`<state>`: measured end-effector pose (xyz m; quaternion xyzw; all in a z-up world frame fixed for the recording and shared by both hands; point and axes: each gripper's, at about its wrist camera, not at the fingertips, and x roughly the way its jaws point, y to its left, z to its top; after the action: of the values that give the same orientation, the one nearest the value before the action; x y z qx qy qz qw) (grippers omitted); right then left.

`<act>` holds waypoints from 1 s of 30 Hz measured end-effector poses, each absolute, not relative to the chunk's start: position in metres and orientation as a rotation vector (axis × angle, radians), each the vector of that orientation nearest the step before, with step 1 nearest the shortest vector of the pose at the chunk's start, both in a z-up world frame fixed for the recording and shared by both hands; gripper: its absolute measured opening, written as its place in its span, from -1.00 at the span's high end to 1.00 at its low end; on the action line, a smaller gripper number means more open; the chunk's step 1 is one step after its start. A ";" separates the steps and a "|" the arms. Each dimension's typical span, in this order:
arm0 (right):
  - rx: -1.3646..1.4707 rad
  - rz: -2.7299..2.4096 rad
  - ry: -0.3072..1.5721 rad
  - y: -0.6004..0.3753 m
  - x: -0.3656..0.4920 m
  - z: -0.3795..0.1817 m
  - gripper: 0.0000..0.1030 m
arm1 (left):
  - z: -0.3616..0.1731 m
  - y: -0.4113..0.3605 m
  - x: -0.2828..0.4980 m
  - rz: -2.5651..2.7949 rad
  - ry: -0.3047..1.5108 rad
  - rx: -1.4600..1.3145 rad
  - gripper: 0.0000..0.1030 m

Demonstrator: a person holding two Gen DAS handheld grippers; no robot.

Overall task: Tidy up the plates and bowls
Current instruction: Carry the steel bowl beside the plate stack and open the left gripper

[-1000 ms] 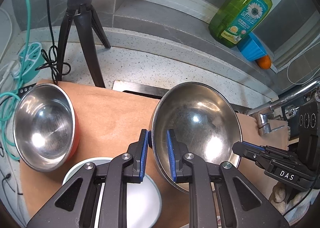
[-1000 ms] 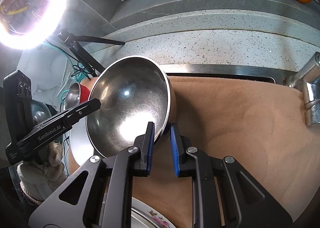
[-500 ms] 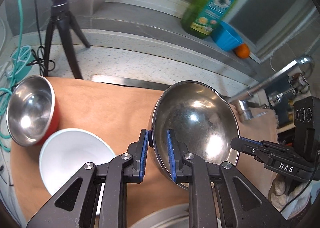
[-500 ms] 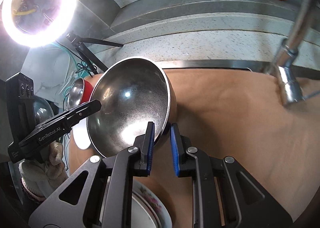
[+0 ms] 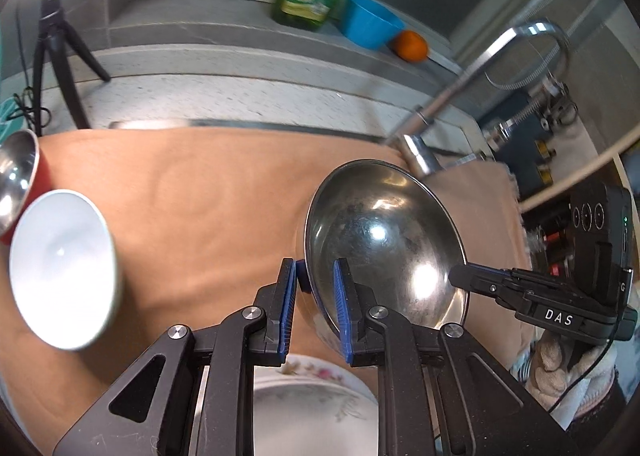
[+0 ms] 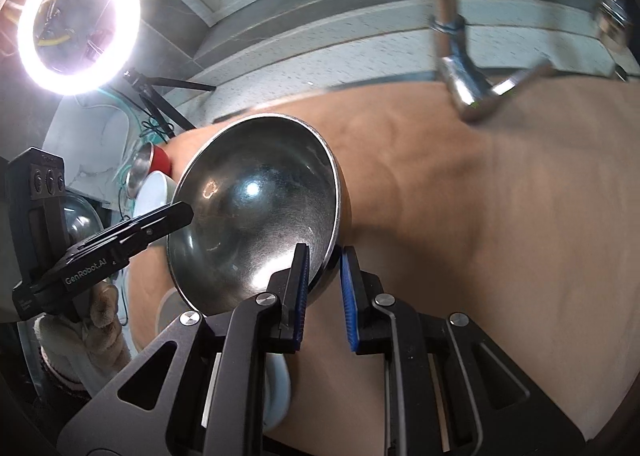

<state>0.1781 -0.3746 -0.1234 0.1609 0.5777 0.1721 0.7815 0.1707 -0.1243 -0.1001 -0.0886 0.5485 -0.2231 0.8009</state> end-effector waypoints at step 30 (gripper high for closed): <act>0.377 0.282 1.271 -0.419 0.120 -0.146 0.69 | -0.124 -0.167 0.128 -0.549 1.250 -0.101 0.67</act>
<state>0.1195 -0.4186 -0.1461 0.1744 0.5879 0.1305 0.7791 0.1279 -0.1665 -0.1244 -0.0467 0.5773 -0.2537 0.7747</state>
